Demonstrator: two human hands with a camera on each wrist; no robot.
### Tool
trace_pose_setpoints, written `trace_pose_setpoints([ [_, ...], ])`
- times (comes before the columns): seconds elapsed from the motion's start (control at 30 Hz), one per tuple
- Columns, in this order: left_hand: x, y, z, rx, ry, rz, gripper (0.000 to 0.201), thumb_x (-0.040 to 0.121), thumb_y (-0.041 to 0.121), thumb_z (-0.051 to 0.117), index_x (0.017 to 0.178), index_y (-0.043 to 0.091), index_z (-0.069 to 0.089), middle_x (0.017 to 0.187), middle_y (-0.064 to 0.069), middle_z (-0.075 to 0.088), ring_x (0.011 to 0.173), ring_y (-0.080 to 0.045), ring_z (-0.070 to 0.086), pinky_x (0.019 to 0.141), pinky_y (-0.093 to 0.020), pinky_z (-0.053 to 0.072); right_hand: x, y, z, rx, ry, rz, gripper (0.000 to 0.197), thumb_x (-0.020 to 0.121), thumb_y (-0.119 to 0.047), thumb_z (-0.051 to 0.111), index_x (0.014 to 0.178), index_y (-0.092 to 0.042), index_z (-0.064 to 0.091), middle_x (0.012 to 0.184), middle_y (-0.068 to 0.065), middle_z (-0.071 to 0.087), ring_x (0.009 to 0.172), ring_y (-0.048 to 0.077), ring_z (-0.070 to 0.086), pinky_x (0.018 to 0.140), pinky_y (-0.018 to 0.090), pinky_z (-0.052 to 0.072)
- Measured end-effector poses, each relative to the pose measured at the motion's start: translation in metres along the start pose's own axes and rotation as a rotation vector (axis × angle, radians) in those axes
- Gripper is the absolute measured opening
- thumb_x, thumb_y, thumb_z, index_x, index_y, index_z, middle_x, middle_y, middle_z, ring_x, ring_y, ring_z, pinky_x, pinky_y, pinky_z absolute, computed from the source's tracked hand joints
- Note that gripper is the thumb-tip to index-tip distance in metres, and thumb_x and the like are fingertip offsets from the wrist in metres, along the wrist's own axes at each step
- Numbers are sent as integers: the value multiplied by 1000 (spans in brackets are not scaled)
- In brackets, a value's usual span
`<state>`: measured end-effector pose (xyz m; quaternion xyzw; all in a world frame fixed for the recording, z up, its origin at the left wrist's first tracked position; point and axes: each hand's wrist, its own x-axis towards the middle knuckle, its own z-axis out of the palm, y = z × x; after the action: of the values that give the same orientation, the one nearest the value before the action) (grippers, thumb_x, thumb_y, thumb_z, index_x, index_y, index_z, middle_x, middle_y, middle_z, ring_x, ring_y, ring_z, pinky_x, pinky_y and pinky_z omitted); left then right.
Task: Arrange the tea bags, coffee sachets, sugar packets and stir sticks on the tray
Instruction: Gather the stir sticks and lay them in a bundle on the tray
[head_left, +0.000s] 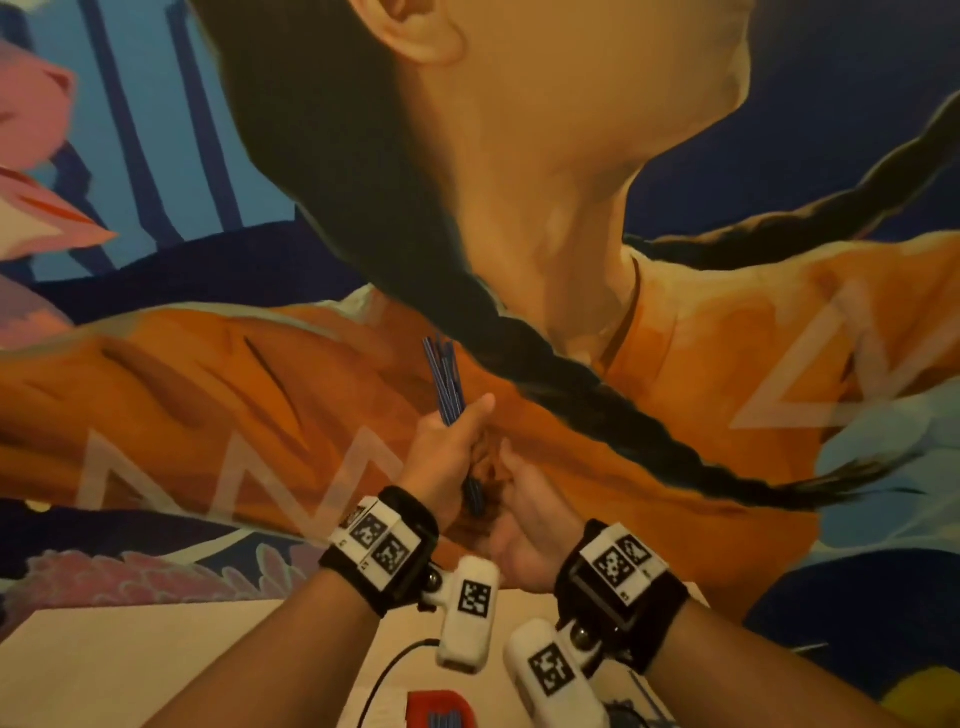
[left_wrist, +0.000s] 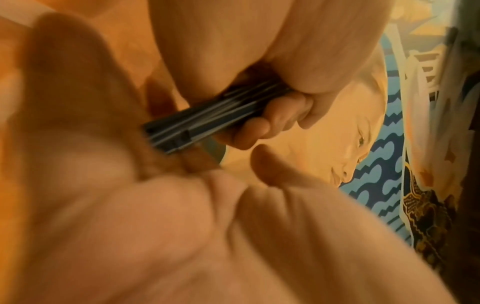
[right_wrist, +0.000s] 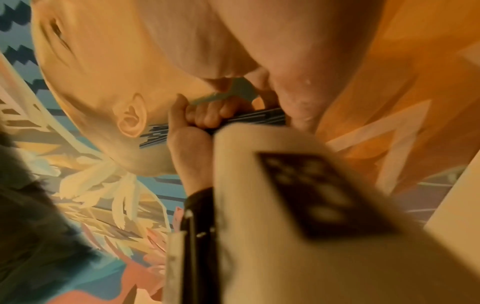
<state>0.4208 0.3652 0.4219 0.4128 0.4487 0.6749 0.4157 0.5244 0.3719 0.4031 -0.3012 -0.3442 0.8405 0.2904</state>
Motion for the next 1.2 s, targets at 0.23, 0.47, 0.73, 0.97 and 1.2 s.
trace_pose_setpoints([
  [0.23,-4,-2,-6,137,4,14,45,99,31,59,57,19,45,47,1,36,42,-16,34,44,-26,30,4,1,5,-140,-3,-122,58,98,-59,34,119,-16,66,113,17,70,108,31,65,85,43,56],
  [0.47,3,17,-23,581,-56,170,38,100,22,58,65,15,44,49,2,38,35,-6,29,42,-25,26,5,-61,25,-746,325,-769,58,84,-75,35,91,-27,66,97,8,69,93,26,65,91,50,52],
  [0.73,23,57,-30,1325,-195,373,38,99,33,57,63,29,45,60,4,49,55,-16,46,57,-31,34,7,-99,61,-1226,268,-887,72,74,-71,32,82,-9,68,85,13,70,86,33,65,87,53,50],
  [0.97,33,95,-42,1810,-263,330,30,97,25,55,67,26,48,72,1,52,65,-20,55,59,-32,46,-17,-104,60,-1903,80,-620,16,86,-32,65,101,-28,70,89,-2,70,78,18,65,75,40,57],
  [1.2,25,111,-25,1793,-268,424,27,94,31,59,115,22,45,90,0,60,74,-20,61,71,-39,58,-20,-86,82,-2212,405,-686,19,93,-27,53,111,-22,49,90,0,52,76,24,54,65,36,40],
])
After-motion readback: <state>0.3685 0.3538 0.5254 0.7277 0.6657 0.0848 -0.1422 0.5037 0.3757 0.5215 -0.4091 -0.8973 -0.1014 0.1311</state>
